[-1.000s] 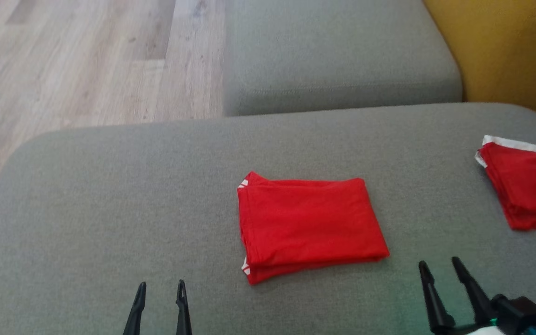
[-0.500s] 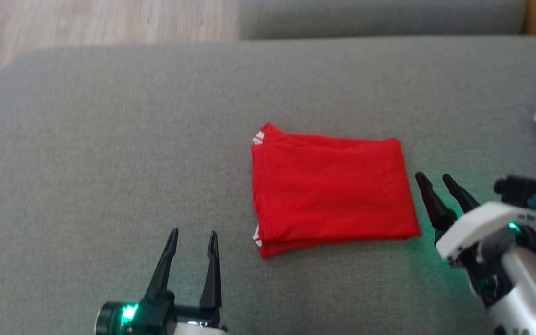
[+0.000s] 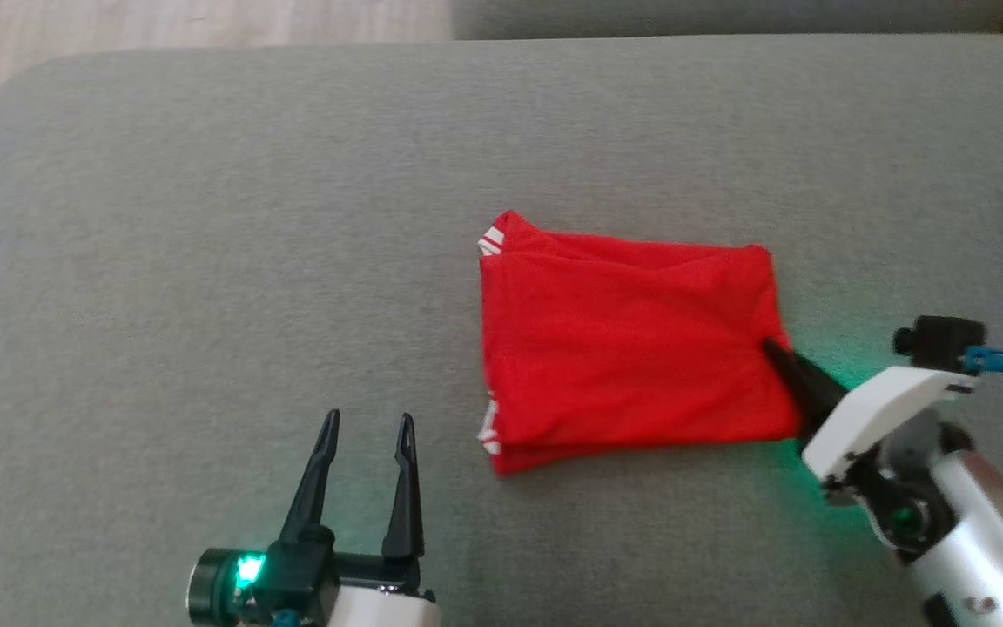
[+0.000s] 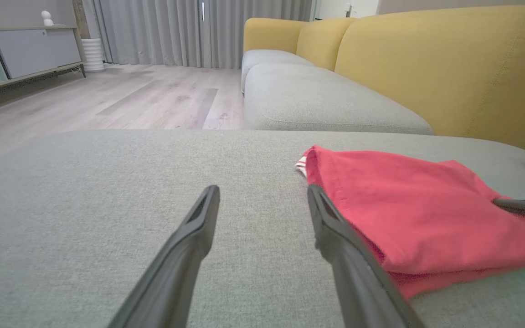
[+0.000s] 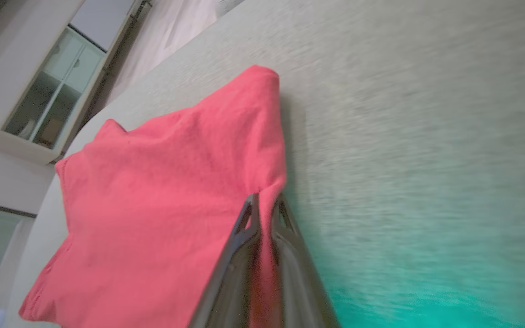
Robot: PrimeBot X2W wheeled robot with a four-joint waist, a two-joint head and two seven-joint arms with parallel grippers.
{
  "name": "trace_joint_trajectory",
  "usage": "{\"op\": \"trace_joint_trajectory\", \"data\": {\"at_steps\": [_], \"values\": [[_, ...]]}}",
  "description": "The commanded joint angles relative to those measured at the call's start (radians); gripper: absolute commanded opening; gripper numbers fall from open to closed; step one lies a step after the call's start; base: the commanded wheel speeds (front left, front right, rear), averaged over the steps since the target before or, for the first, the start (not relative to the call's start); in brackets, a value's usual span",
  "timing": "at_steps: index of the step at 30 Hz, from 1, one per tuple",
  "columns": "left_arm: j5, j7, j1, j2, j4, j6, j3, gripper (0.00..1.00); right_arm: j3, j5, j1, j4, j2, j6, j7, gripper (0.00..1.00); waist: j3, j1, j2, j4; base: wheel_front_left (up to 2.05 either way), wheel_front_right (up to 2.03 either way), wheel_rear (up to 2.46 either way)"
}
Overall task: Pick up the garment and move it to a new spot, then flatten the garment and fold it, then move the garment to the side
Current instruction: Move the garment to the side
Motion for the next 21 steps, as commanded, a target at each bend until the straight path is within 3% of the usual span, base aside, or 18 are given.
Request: {"op": "trace_joint_trajectory", "data": {"at_steps": [1, 4, 10, 18, 19, 21], "values": [[0.0, -0.01, -0.025, -0.008, -0.033, 0.007, 0.031, 1.0, 0.004, -0.01, -0.023, -0.027, -0.048, 0.007, -0.025, 0.0, 0.007, -0.0001, 0.0, -0.024, 0.0, 0.0, 0.0], [-0.048, -0.01, -0.025, -0.008, -0.046, 0.018, 0.051, 1.0, -0.017, -0.031, -0.054, -0.035, -0.121, 0.007, -0.055, 0.0, 0.022, -0.0001, 0.0, -0.068, 0.0, 0.0, 0.0], [-0.034, -0.01, -0.052, -0.008, -0.055, 0.027, 0.08, 1.0, -0.112, -0.09, -0.143, -0.021, -0.263, 0.007, -0.101, 0.0, 0.068, -0.0001, 0.0, -0.158, 0.0, 0.0, 0.0], [-0.028, -0.01, -0.098, -0.008, -0.051, 0.008, 0.101, 1.0, -0.263, -0.142, -0.269, 0.029, -0.368, 0.007, -0.139, 0.0, 0.142, -0.0001, 0.0, -0.234, 0.0, 0.0, 0.0], [-0.032, -0.01, -0.102, -0.008, -0.048, 0.004, 0.102, 1.0, -0.279, -0.163, -0.281, 0.041, -0.377, 0.007, -0.15, 1.0, 0.146, -0.0001, 0.0, -0.24, 0.0, 0.0, 0.0], [-0.036, -0.01, -0.11, -0.008, -0.044, -0.004, 0.102, 1.0, -0.313, -0.21, -0.301, 0.066, -0.376, 0.007, -0.175, 1.0, 0.148, -0.0001, 0.0, -0.247, 0.0, 0.0, 0.0]]}}
